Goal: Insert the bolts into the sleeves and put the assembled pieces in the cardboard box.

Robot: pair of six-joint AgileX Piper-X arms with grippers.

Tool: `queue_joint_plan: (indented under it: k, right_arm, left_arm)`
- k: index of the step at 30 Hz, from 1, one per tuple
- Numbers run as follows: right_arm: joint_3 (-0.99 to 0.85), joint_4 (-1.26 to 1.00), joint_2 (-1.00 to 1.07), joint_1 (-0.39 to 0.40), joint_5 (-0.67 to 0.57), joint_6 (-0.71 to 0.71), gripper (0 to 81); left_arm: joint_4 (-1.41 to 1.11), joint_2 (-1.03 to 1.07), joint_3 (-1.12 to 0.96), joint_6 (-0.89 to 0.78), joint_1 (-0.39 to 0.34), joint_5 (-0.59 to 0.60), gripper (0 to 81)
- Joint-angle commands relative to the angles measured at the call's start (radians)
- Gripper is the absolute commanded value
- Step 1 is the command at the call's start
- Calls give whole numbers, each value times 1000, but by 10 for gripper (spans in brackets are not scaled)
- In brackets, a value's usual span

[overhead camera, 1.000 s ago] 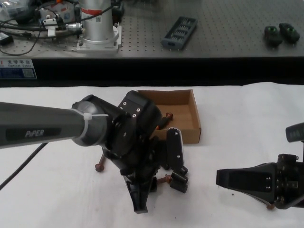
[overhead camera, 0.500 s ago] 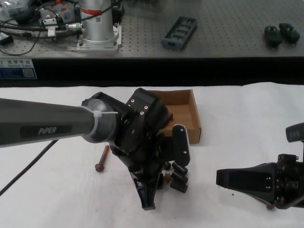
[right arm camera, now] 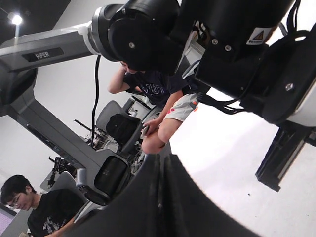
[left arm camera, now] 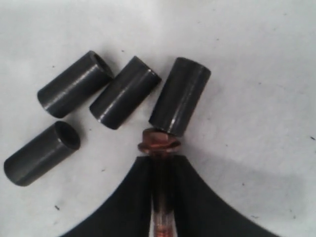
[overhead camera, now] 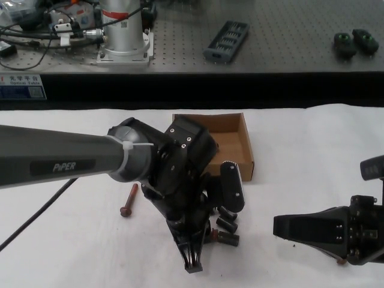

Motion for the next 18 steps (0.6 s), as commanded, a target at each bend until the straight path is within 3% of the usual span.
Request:
queue_joint_plan:
  k: [1, 7, 18]
  right_arm:
    - [-6, -25, -15, -7, -8, 17, 43]
    - [-6, -25, -15, -7, -8, 17, 43]
    - [-6, -25, -15, -7, -8, 17, 43]
  left_arm:
    - [19, 20, 3, -12, -8, -15, 34]
    - [-7, 20, 3, -12, -8, -109, 32]
    - [4, -12, -9, -39, -5, -124, 32]
